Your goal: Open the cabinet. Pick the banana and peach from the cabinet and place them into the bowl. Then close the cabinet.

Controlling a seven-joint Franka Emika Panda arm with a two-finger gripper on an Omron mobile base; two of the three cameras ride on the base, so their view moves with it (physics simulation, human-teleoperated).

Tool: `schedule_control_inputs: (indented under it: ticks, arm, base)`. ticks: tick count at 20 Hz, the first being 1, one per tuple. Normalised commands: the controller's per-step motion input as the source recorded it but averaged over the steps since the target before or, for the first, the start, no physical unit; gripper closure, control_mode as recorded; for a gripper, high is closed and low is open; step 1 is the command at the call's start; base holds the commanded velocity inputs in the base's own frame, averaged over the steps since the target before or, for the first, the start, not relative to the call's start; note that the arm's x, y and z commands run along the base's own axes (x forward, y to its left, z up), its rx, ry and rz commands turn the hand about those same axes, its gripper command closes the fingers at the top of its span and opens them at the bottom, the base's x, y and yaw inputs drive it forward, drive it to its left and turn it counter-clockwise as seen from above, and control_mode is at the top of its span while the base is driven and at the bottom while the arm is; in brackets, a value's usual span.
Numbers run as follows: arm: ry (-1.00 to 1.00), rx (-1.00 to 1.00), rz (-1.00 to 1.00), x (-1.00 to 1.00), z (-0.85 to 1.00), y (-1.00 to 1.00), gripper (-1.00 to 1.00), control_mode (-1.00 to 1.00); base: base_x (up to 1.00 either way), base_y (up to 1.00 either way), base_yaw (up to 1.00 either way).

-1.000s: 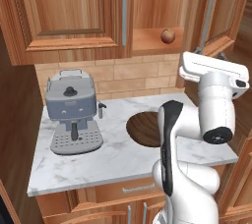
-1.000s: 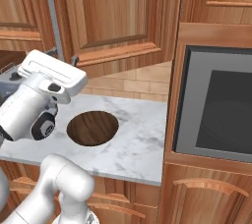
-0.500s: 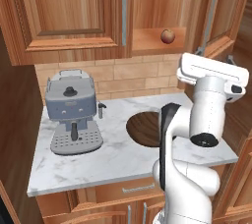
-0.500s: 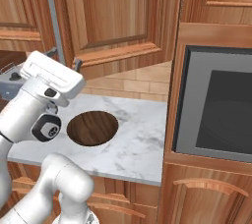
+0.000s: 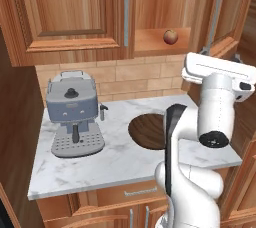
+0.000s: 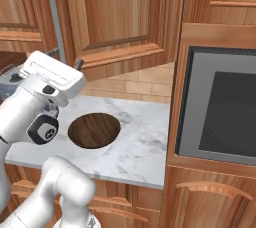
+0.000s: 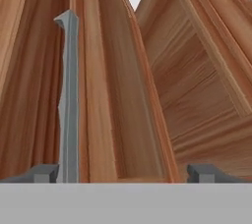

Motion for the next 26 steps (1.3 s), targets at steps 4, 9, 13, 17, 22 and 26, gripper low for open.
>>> schedule_control_inputs:
  ticks: [4,9,13,17,22,26]
  arm:
    - [0.48,0.04,0.16,-1.0,0.31,-0.28,-1.0,-1.0]
    - [0.13,0.01,0.06,-0.46,-0.07,-0.11,-1.0,-1.0]
    - [0.3,0.06,0.14,-1.0,0.0,-0.24,-1.0,-1.0]
    - [0.18,0.0,0.16,-1.0,-0.24,-0.03,-1.0,-1.0]
    - [0.05,-0.15,0.04,-1.0,-0.42,0.71,-1.0,-1.0]
    - [0.01,-0.33,-0.06,-0.34,-0.48,1.0,-1.0,-1.0]
  base:
    - [0.0,0.0,0.0]
    - [0.0,0.0,0.0]
    - [0.0,0.0,0.0]
    - [0.0,0.0,0.0]
    - [0.0,0.0,0.0]
    - [0.0,0.0,0.0]
